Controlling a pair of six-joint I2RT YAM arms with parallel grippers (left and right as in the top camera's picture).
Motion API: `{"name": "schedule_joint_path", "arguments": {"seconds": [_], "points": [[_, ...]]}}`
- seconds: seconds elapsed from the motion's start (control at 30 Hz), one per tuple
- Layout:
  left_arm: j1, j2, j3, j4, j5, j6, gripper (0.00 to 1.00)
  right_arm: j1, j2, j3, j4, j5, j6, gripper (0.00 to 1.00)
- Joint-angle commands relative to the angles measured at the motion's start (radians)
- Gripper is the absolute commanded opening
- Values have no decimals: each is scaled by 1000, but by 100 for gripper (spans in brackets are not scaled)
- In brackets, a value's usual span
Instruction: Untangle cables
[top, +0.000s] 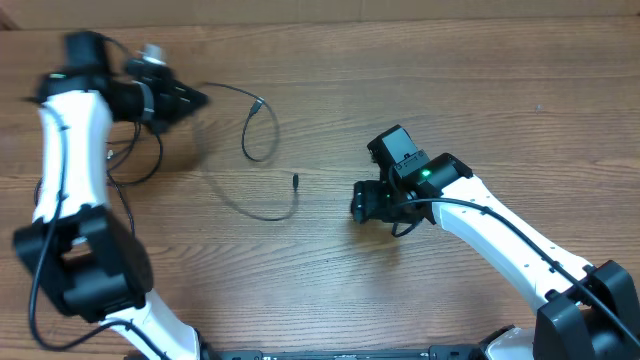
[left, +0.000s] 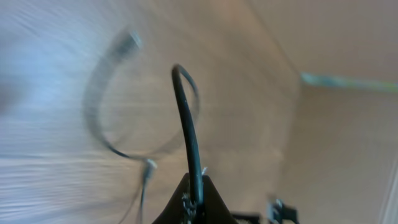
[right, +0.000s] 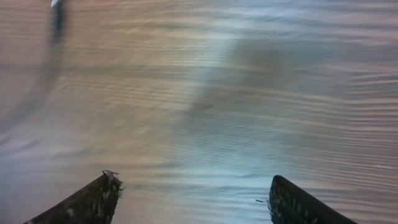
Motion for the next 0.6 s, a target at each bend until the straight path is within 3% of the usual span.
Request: {"name": "schedule_joint_path", "arguments": {"seconds": [0.0, 0.1, 0.27, 0.57], "points": [[101, -125, 198, -56, -234, 78, 4, -12, 1, 11, -4, 183, 42, 76], [179, -157, 325, -87, -369, 51, 4, -25, 1, 11, 0, 183, 44, 77], [277, -187, 465, -92, -472, 48, 6, -31, 1, 11, 1, 183, 44, 77], [331, -190, 513, -95, -630, 49, 11, -31, 1, 11, 3, 175, 44, 77]]}}
